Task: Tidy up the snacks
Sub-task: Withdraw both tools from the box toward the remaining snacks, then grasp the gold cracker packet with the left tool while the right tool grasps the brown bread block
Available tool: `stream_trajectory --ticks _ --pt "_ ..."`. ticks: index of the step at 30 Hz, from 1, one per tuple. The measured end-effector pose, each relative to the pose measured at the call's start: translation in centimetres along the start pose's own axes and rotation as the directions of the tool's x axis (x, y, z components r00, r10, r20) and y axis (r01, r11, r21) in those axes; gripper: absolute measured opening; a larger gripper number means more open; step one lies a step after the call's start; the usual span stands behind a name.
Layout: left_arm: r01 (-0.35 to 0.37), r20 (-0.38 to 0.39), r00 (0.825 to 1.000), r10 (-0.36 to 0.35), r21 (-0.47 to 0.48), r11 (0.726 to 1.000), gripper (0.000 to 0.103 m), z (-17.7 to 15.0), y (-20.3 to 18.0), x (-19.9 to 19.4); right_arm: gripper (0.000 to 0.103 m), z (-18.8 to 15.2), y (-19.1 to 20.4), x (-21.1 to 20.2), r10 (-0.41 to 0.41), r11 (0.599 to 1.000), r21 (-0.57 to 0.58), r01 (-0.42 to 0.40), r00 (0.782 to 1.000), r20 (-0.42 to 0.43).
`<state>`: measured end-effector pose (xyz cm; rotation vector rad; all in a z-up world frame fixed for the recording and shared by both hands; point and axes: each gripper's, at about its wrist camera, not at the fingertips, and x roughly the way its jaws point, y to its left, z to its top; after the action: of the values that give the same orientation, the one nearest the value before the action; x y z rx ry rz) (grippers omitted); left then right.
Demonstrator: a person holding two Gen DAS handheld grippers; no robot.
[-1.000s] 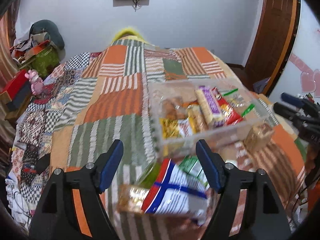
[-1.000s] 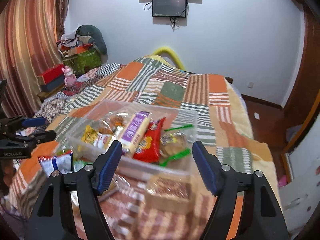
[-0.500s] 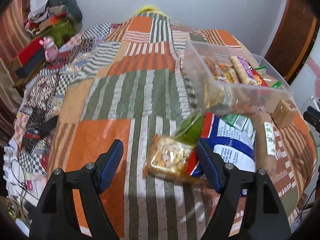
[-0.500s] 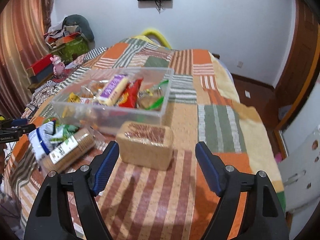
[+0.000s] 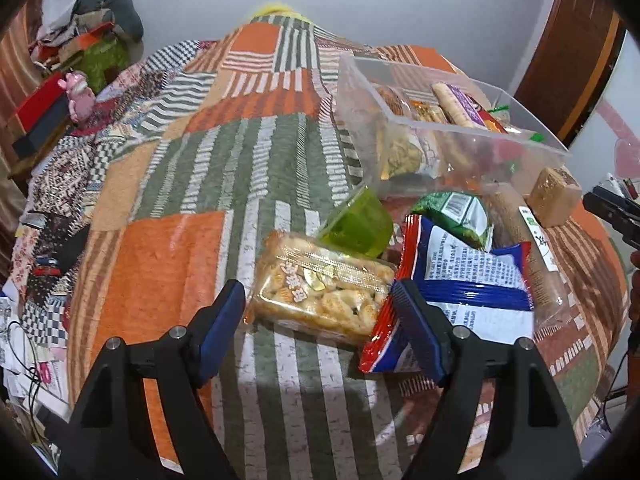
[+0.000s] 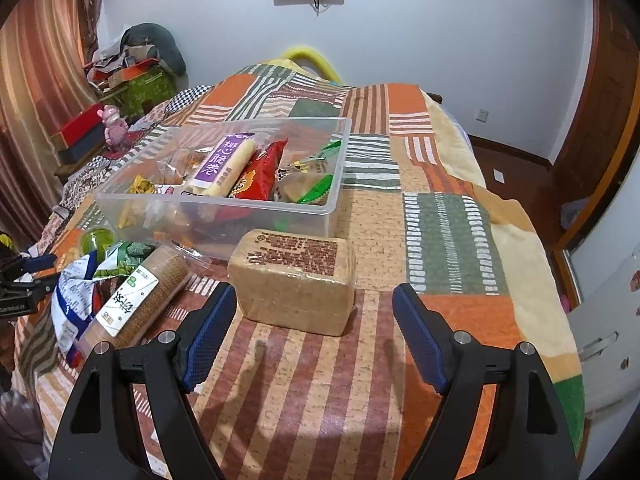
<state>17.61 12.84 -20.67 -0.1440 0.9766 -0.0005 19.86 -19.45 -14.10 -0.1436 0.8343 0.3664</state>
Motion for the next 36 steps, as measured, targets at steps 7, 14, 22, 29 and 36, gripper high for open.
stream_trajectory --ticks 7,14,22,29,36 --pt "-0.031 -0.065 0.997 0.039 0.110 0.993 0.087 -1.0 -2.1 2.4 0.079 0.2 -0.1 1.2 0.002 1.000 0.018 -0.002 1.000 -0.023" --pt "0.007 -0.009 1.000 -0.007 0.003 1.000 0.087 0.0 -0.2 2.0 0.080 0.4 -0.3 2.3 0.012 1.000 0.028 -0.011 0.998 -0.054" --pt "0.019 0.011 1.000 -0.019 0.005 1.000 0.075 0.4 -0.4 2.5 0.088 1.0 0.2 3.8 0.067 0.995 0.074 -0.060 0.994 -0.089" --pt "0.011 0.023 1.000 -0.011 -0.004 1.000 0.074 0.0 -0.2 1.8 0.080 1.1 0.2 3.9 0.059 0.994 0.100 -0.050 0.994 -0.089" --pt "0.003 0.072 0.997 -0.002 -0.019 1.000 0.074 0.3 0.2 -0.8 0.079 0.6 0.3 2.0 0.033 0.997 0.073 -0.029 0.998 -0.053"
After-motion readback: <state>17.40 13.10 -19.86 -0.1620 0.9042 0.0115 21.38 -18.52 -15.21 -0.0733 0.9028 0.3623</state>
